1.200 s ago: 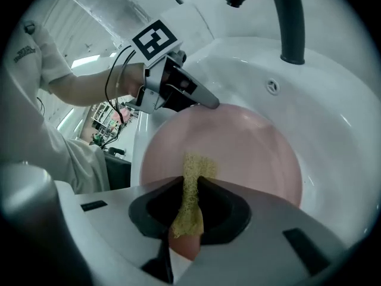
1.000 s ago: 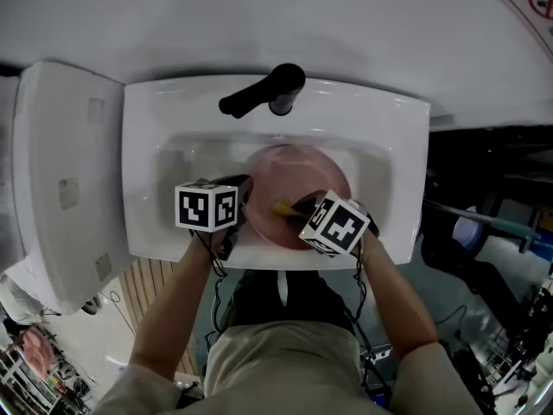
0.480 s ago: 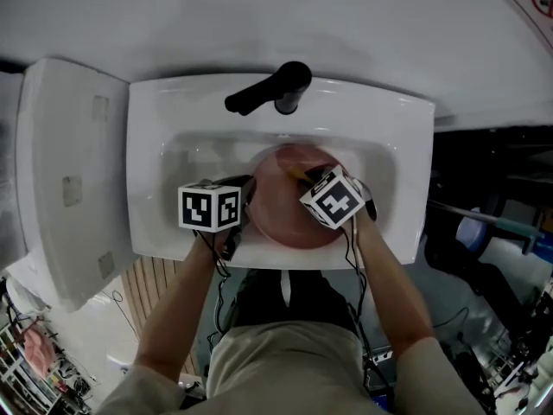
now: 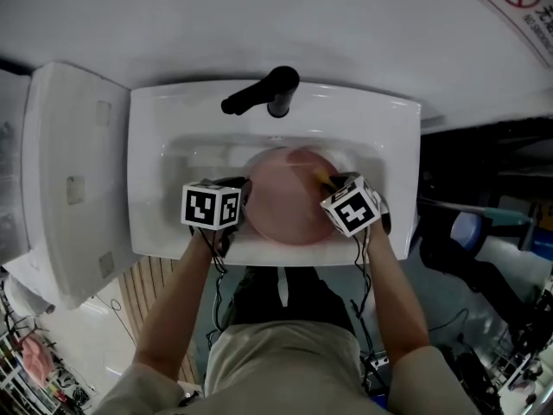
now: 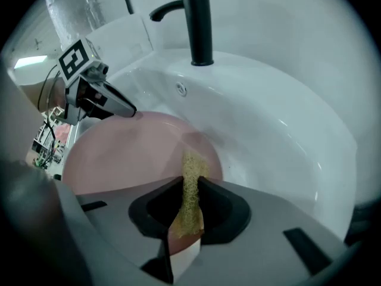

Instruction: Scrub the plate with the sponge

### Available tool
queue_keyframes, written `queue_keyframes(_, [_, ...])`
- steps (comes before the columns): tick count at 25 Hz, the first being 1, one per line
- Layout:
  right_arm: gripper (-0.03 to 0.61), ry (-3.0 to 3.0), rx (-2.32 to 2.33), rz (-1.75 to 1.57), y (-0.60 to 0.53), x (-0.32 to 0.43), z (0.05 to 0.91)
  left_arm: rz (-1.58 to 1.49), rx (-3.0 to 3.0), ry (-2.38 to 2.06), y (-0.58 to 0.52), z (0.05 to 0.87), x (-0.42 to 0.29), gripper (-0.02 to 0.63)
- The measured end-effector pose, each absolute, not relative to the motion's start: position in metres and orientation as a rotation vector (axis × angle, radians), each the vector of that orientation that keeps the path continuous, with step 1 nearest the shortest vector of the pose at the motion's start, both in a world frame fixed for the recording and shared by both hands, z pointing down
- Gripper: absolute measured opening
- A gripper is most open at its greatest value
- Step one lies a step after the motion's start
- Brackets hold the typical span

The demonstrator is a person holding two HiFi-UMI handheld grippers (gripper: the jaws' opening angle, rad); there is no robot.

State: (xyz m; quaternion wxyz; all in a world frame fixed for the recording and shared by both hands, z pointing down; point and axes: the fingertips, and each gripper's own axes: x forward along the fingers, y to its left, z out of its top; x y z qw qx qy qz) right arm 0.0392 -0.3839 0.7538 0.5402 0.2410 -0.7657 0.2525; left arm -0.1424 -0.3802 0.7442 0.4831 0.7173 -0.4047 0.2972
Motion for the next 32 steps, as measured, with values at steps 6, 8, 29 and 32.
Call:
queue_keyframes(6, [0.081, -1.942, 0.724, 0.689, -0.377, 0.054, 0.711, 0.719, 1.79, -0.987, -0.374, 0.724, -0.147, 0.13])
queue_keyframes(8, [0.08, -1.97, 0.77, 0.705, -0.376, 0.058, 0.695, 0.718, 1.803, -0.998, -0.373, 0.713, -0.15, 0.132])
queue_keyframes(29, [0.083, -2.445, 0.979, 0.476, -0.352, 0.036, 0.436, 0.559, 2.261, -1.125, -0.366, 0.481, -0.114, 0.087])
queue_keyframes(32, [0.083, -2.502, 0.991, 0.411, -0.344, 0.032, 0.401, 0.534, 2.347, -1.143, -0.36, 0.445, -0.107, 0.078])
